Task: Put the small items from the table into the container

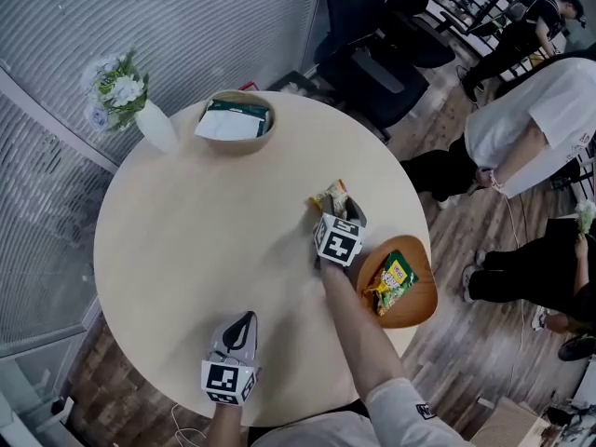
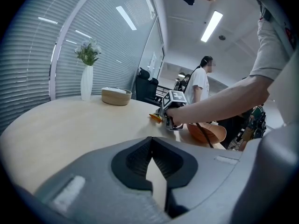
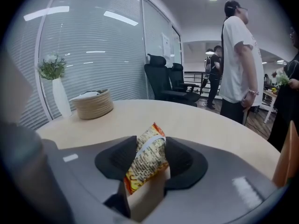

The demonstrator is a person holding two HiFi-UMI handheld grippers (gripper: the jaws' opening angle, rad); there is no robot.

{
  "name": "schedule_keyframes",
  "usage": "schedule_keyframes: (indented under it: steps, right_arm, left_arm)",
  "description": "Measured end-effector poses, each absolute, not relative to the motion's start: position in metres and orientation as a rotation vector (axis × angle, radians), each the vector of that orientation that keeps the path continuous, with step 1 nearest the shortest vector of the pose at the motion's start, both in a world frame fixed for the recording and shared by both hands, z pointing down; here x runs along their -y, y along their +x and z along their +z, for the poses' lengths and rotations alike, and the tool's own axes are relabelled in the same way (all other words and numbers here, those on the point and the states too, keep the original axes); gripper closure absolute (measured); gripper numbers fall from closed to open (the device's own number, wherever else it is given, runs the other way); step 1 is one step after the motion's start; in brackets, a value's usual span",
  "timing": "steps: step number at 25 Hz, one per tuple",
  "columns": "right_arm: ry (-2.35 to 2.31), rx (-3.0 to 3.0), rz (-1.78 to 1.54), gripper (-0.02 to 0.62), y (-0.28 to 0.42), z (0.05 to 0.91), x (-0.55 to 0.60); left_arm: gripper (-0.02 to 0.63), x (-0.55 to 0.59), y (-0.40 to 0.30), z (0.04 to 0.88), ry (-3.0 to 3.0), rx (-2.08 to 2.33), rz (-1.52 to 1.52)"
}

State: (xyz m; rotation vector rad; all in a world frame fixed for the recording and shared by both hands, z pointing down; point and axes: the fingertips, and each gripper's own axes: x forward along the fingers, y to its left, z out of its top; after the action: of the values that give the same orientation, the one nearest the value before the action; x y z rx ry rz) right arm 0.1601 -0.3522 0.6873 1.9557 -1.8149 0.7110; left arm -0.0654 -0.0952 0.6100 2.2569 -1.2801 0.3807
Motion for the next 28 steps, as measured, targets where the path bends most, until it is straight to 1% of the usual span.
schedule_keyframes:
  steps: [3, 7, 16, 23, 28]
  right_arm:
    - [1.91, 1.844, 0.717, 0.449, 0.153, 0.685, 0.347]
    - [1.829, 1.874, 0.753, 0.474, 0.142, 0.682, 0.335]
    - [1.707, 1.962, 0.728, 0.482, 0.102, 0.672, 0.284]
    - [1.691, 2.113, 0.664, 0.483, 0.075, 0.616, 0.239]
    - [1.734, 2.139, 0.616, 0.483, 0.089, 0.578, 0.213]
  left_arm:
    - [0.609, 0.093, -0.064, 0.609, 2.26, 1.278, 0.382]
    - [0.609, 0.087, -0.067, 0.608, 2.25, 1.284, 0.382]
    - [0.609, 0.061, -0.073, 0.589, 2.281, 1.301, 0.371]
    - [0.609, 0.033, -0.083, 0.575, 2.302, 1.318, 0.372]
    - [0.609, 0.026, -0.07, 0.556, 2.369, 1.286, 0.351]
